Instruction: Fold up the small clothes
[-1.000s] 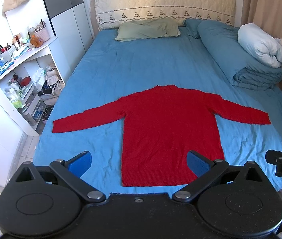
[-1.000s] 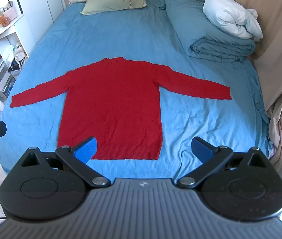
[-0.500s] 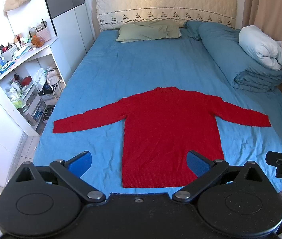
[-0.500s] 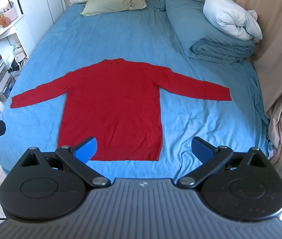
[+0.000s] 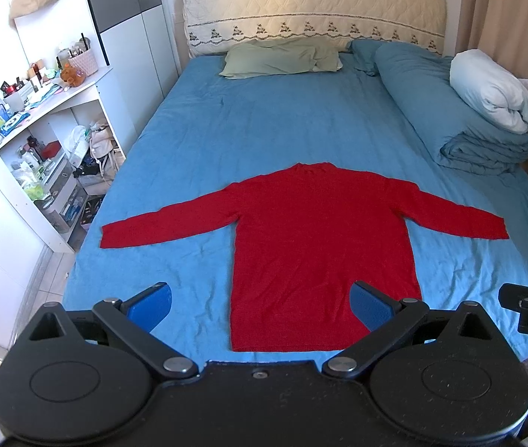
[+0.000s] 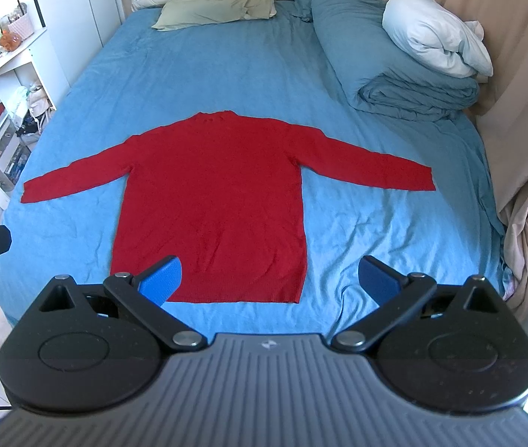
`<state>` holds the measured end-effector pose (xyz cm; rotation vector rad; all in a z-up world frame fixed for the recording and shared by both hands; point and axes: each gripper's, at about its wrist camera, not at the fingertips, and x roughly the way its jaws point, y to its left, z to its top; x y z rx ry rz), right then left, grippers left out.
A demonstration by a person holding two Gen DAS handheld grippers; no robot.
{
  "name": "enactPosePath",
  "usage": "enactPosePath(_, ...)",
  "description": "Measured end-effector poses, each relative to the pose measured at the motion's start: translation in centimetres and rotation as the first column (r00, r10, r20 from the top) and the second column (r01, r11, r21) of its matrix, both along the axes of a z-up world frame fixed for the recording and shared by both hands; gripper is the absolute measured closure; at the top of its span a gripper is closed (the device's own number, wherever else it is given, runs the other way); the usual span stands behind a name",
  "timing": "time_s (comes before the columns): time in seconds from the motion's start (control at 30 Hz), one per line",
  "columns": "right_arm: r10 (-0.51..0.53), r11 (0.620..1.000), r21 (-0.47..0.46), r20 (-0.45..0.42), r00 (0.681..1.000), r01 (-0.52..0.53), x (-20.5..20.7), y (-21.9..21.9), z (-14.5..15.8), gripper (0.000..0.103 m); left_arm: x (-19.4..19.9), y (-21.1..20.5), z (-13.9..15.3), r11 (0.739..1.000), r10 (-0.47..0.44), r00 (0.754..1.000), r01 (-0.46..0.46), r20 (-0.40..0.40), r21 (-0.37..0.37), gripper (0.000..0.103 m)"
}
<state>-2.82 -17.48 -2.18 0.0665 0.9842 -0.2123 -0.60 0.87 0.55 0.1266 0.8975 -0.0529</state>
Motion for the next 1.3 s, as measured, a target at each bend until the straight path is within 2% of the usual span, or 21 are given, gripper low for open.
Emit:
enactPosePath(1.07, -0.009, 1.0, 0.01, 0.007, 1.0, 0.009, 0.9, 0.0, 0.0, 0.0, 1.3, 0.7, 0.5, 1.0, 0.016, 1.0, -0.016, -0.004, -0.008, 0.0)
enactPosePath(1.17, -0.019, 1.0, 0.019, 0.021, 1.0, 0.019, 1.4, -0.2, 0.0, 0.0, 2.3, 0.6, 0.7, 1.0, -0.01, 1.0, 0.01, 0.001, -0.01, 0.0)
enactPosePath(1.3, -0.06, 0.997, 0.043, 0.052, 0.997, 0.058, 2.1, -0.9, 0.1, 0.0, 4.3, -0.5, 0.7, 0.996, -0.091, 0.996, 0.091, 0.021, 0.019, 0.0)
